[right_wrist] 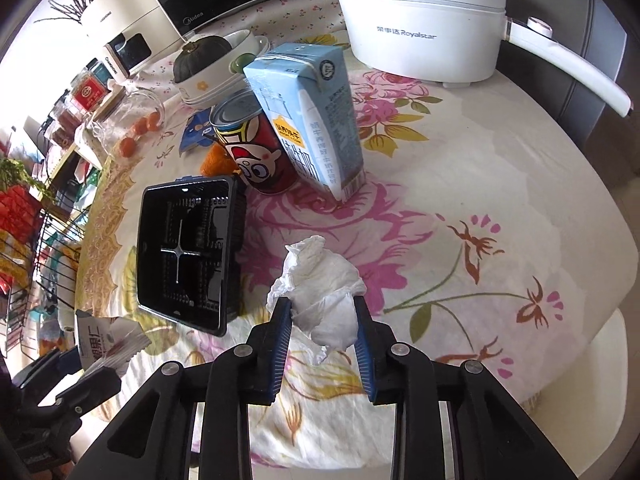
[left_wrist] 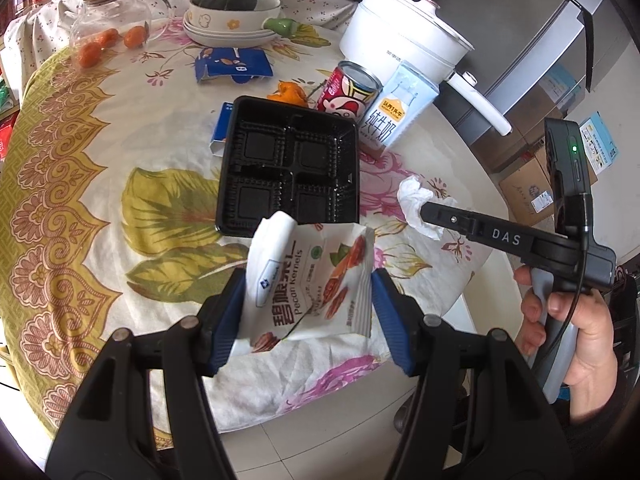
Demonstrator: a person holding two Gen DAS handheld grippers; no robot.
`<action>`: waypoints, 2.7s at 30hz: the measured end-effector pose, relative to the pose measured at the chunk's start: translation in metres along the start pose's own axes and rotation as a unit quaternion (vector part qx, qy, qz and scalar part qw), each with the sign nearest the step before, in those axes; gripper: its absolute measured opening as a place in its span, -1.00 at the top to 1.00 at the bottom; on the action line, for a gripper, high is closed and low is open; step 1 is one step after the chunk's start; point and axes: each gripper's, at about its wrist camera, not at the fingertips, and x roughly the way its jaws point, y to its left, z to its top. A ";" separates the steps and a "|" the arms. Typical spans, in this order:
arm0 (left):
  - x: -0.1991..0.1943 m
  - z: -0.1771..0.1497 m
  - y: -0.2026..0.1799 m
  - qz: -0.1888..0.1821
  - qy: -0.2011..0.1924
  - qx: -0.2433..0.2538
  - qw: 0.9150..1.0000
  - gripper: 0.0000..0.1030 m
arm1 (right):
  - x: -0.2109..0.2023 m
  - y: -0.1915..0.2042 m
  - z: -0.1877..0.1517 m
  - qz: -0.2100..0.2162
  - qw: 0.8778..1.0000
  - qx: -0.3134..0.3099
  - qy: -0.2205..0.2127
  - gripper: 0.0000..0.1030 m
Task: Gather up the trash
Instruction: 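Grasp the crumpled white tissue with the right tool while the left holds the packet, then carry packet and tissue over the white bin, opening the left tool to drop the packet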
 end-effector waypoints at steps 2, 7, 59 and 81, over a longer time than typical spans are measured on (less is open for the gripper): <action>0.000 -0.001 -0.006 -0.001 0.000 0.006 1.000 -0.23 | -0.008 -0.007 -0.004 -0.001 1.000 0.003 0.000 0.41; 0.002 -0.004 -0.020 -0.006 -0.001 0.022 1.000 -0.23 | -0.027 -0.024 -0.013 -0.009 1.000 0.005 -0.003 0.41; 0.145 -0.064 -0.264 -0.104 0.064 0.256 0.959 -0.24 | -0.109 -0.273 -0.158 -0.096 0.981 0.167 0.011 0.38; 0.124 -0.055 -0.241 -0.029 0.041 0.261 0.964 -0.91 | -0.105 -0.279 -0.159 -0.108 0.979 0.172 0.022 0.34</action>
